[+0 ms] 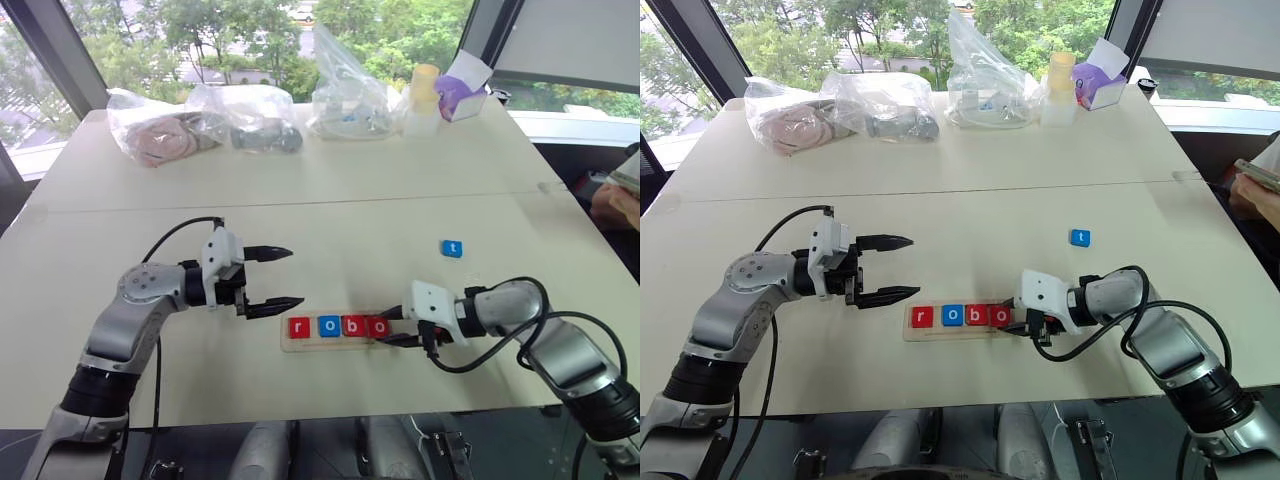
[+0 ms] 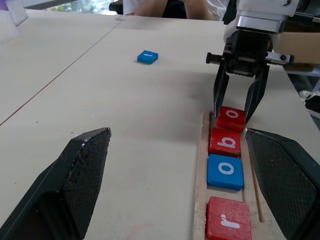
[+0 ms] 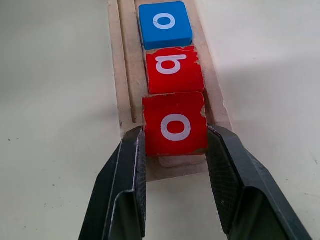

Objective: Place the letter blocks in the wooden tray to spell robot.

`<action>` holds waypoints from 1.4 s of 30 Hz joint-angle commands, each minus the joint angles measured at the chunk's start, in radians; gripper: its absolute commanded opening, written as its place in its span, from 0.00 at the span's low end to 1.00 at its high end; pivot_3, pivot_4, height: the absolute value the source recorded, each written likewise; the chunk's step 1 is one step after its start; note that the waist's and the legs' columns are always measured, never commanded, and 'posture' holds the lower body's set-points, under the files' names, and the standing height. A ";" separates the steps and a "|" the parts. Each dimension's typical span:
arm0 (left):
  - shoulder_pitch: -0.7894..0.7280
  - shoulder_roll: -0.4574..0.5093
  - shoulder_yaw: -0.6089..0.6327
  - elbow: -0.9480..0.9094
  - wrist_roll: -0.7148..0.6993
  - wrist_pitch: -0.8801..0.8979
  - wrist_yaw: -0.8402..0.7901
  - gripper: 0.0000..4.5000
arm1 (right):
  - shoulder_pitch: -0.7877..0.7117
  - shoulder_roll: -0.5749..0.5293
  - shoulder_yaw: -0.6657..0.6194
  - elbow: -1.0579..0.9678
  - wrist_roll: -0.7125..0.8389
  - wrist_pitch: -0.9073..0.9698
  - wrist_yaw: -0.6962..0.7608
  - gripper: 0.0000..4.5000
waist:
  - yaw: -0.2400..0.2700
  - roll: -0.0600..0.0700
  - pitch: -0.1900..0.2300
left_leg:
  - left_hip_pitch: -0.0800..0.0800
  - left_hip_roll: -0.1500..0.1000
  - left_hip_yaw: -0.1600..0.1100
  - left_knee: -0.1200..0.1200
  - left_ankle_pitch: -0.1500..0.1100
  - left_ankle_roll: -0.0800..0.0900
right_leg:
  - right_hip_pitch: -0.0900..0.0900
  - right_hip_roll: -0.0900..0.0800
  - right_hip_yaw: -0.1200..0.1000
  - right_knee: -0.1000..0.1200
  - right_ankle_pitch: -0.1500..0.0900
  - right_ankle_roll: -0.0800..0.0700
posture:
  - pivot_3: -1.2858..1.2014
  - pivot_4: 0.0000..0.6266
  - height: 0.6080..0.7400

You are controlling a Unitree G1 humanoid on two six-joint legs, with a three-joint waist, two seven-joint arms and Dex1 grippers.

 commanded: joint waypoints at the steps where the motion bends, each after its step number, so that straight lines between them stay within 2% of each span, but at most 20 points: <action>1: 0.000 0.010 0.022 -0.032 -0.009 -0.006 0.005 1.00 | -0.014 0.002 -0.001 -0.003 -0.008 -0.016 0.004 0.25 | 0.000 0.000 0.000 | 0.000 0.000 0.000 0.000 0.000 0.000 | 0.000 0.000 0.000 0.000 0.000 0.000 | 0.52 0.24 1.00; 3: 0.000 0.009 0.023 -0.031 -0.009 -0.007 0.005 1.00 | -0.023 0.015 -0.004 0.003 -0.010 -0.019 -0.007 0.25 | 0.000 0.000 0.000 | 0.000 0.000 0.000 0.000 0.000 0.000 | 0.000 0.000 0.000 0.000 0.000 0.000 | 0.52 0.24 1.00; 4: 0.000 0.009 0.023 -0.030 -0.008 -0.008 0.006 1.00 | -0.027 0.018 -0.004 0.005 -0.011 -0.018 -0.010 0.49 | -0.001 0.000 0.000 | 0.000 0.000 0.000 0.000 0.000 0.000 | 0.000 0.000 0.000 0.000 0.000 0.000 | 0.52 0.24 1.00; 7: -0.002 0.009 0.023 -0.027 -0.009 -0.008 0.004 1.00 | -0.036 0.022 -0.002 0.006 -0.011 -0.014 -0.006 0.81 | 0.000 0.000 0.000 | 0.000 0.000 0.000 0.000 0.000 0.000 | 0.000 0.000 0.000 0.000 0.000 0.000 | 0.52 0.24 1.00; 8: -0.002 0.009 0.023 -0.026 -0.008 -0.009 0.003 1.00 | -0.038 0.023 -0.002 0.007 -0.011 -0.014 -0.005 0.94 | 0.000 0.000 0.000 | 0.000 0.000 0.000 0.000 0.000 0.000 | 0.000 0.000 0.000 0.000 0.000 0.000 | 0.52 0.24 1.00; 9: -0.003 0.009 0.023 -0.026 -0.008 -0.009 0.003 1.00 | -0.037 0.020 0.001 0.006 -0.011 -0.012 0.000 0.99 | 0.000 0.000 0.000 | 0.000 0.000 0.000 0.000 0.000 0.000 | 0.000 0.000 0.000 0.000 0.000 0.000 | 0.52 0.24 1.00; 14: -0.004 0.008 0.022 -0.026 -0.008 -0.008 0.004 1.00 | -0.035 0.017 -0.008 -0.003 -0.008 -0.004 0.002 0.99 | 0.000 0.000 0.000 | 0.000 0.000 0.000 0.000 0.000 0.000 | 0.000 0.000 0.000 0.000 0.000 0.000 | 0.52 0.24 1.00; 22: -0.007 -0.014 -0.011 -0.026 -0.031 0.027 -0.014 1.00 | -0.019 -0.011 -0.140 -0.063 0.069 0.110 -0.047 0.99 | 0.001 0.000 0.000 | 0.000 0.000 0.000 0.000 0.000 0.000 | 0.000 0.000 0.000 0.000 0.000 0.000 | 0.52 0.24 1.00; 32: -0.166 -0.029 -0.039 0.157 -0.011 0.019 -0.125 1.00 | 0.126 0.001 -0.252 -0.184 0.065 0.195 -0.200 0.99 | 0.011 0.000 0.000 | 0.000 -0.001 0.000 0.000 0.000 0.000 | 0.000 0.001 0.000 0.000 0.000 0.000 | 0.52 0.24 1.00; 42: -0.168 -0.063 -0.041 0.159 0.007 -0.008 -0.115 1.00 | 0.141 0.049 -0.292 -0.146 -0.005 0.132 -0.367 0.99 | 0.017 0.000 0.000 | 0.000 0.000 0.000 0.000 0.000 0.000 | 0.000 0.002 0.000 0.000 0.000 0.000 | 0.52 0.24 1.00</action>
